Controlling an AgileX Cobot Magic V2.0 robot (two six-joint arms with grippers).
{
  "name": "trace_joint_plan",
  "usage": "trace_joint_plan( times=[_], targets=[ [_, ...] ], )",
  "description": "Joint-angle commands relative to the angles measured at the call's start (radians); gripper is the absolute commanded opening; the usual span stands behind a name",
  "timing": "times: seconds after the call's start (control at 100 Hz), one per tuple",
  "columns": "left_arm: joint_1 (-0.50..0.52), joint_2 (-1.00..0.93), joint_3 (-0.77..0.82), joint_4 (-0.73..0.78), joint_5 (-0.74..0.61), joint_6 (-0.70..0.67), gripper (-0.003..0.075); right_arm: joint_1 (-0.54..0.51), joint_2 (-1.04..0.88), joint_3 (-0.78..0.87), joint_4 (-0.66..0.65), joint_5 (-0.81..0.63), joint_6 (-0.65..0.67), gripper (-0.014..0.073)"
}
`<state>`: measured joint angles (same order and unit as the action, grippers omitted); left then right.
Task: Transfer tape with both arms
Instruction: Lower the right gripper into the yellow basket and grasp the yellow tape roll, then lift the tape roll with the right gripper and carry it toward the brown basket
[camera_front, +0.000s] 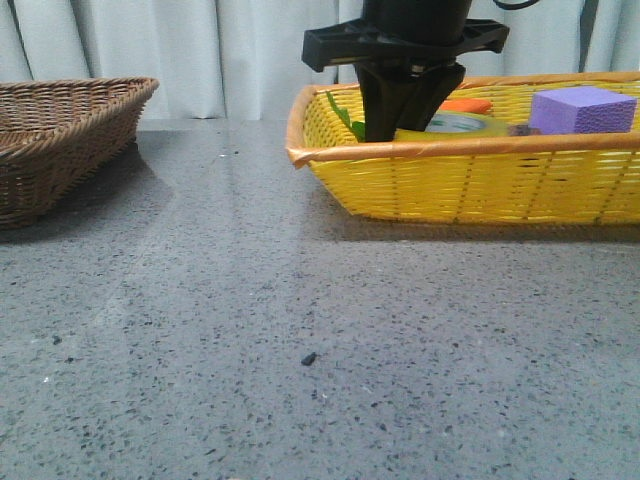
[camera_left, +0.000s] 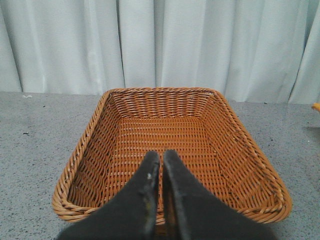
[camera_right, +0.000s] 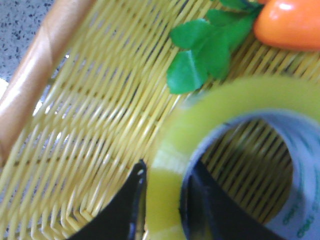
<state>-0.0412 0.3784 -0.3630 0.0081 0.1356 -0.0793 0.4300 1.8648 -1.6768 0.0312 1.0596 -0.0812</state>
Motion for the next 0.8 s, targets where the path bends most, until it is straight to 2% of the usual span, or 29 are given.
trace_joint_plan(
  times=[0.0, 0.23, 0.51, 0.79],
  targets=[
    [0.004, 0.013, -0.035, -0.008, -0.088, -0.004, -0.0021, -0.001, -0.048, -0.033, -0.013, -0.018, -0.008, -0.0017],
    [0.004, 0.013, -0.035, -0.008, -0.088, -0.004, -0.0021, -0.001, -0.048, -0.094, -0.013, 0.007, -0.008, -0.0026],
    [0.004, 0.013, -0.035, -0.008, -0.088, -0.004, -0.0021, 0.002, -0.048, -0.24, -0.005, 0.147, -0.008, -0.0028],
    [0.004, 0.013, -0.035, -0.008, -0.088, -0.004, -0.0021, 0.097, -0.048, -0.386, -0.003, 0.243, -0.031, -0.0028]
  ],
)
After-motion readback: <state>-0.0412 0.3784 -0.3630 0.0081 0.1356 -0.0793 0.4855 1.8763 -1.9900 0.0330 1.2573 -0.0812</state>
